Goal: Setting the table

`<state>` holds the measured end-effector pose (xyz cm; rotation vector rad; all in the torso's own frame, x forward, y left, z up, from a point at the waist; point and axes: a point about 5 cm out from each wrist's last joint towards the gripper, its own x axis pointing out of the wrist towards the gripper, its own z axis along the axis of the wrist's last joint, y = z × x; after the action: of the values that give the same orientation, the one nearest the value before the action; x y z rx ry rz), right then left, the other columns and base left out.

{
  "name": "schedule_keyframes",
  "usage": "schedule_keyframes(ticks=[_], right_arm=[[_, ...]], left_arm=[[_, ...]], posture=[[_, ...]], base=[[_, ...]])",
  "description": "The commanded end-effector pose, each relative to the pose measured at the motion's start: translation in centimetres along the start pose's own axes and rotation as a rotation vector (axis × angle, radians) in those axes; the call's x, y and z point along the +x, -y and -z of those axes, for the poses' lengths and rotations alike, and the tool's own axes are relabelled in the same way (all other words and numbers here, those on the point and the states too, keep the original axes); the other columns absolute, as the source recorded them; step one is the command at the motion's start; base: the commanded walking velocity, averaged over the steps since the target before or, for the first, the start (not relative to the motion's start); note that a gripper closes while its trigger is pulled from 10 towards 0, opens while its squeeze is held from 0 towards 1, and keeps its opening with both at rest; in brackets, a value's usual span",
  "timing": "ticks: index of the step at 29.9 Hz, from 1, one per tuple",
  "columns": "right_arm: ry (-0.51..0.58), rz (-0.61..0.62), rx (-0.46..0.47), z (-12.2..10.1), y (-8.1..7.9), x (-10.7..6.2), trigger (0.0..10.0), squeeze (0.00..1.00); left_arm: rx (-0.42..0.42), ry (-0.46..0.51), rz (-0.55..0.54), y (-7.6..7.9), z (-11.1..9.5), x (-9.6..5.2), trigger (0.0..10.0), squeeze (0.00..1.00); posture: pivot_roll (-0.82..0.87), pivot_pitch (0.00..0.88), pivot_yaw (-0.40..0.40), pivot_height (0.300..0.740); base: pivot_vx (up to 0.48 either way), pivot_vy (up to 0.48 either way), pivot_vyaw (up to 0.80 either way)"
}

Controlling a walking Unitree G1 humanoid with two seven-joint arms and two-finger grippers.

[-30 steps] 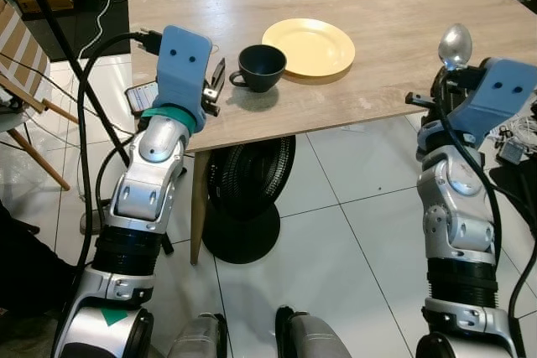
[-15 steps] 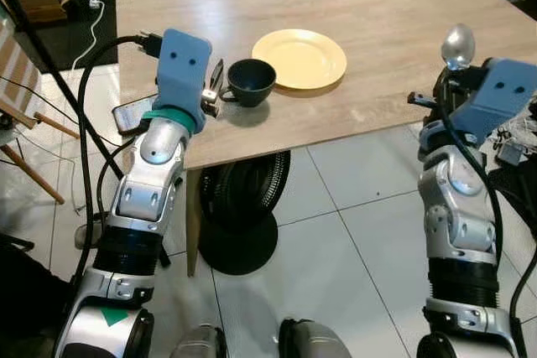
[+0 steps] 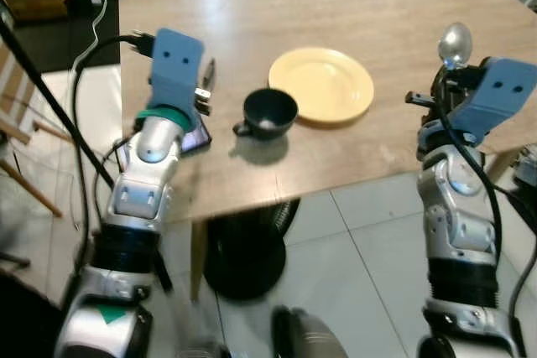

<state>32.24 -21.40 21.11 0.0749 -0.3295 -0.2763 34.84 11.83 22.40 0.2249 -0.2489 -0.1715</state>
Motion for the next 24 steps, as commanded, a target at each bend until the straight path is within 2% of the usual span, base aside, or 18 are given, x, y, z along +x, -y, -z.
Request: schedule_keyframes(ticks=[1,17,20,21,23,24], right_arm=[[0.009,0.011,-0.006,-0.2,0.3,-0.1,10.0,0.00],[0.003,0.000,-0.012,-0.1,0.1,0.0,10.0,0.00],[-0.024,-0.064,-0.088,0.3,-0.5,0.1,10.0,0.00],[-0.024,-0.064,-0.088,0.3,-0.5,0.1,10.0,0.00],[-0.077,-0.166,-0.161,1.2,-1.1,0.0,10.0,0.00],[-0.077,-0.166,-0.161,1.2,-1.1,0.0,10.0,0.00]], left_arm=[[0.007,-0.014,-0.005,-0.2,0.4,-0.2,10.0,0.00],[-0.010,-0.005,0.025,0.3,0.3,-0.3,10.0,0.00],[-0.005,-0.013,0.020,0.2,0.5,-0.5,10.0,0.00],[-0.005,-0.013,0.020,0.2,0.5,-0.5,10.0,0.00],[0.005,-0.028,0.030,0.0,0.7,-0.8,10.0,0.00],[0.005,-0.028,0.030,0.0,0.7,-0.8,10.0,0.00]], posture=[[-0.01,0.000,0.014,0.740],[-0.01,0.000,0.007,0.740],[0.00,0.000,0.001,0.740],[0.00,0.000,0.001,0.740],[0.01,0.000,-0.002,0.740],[0.01,0.000,-0.002,0.740]], base=[[0.000,0.000,0.00],[0.000,0.000,0.00],[0.000,0.000,0.00],[0.000,0.000,0.00],[0.000,0.000,0.00],[0.000,0.000,0.00]])
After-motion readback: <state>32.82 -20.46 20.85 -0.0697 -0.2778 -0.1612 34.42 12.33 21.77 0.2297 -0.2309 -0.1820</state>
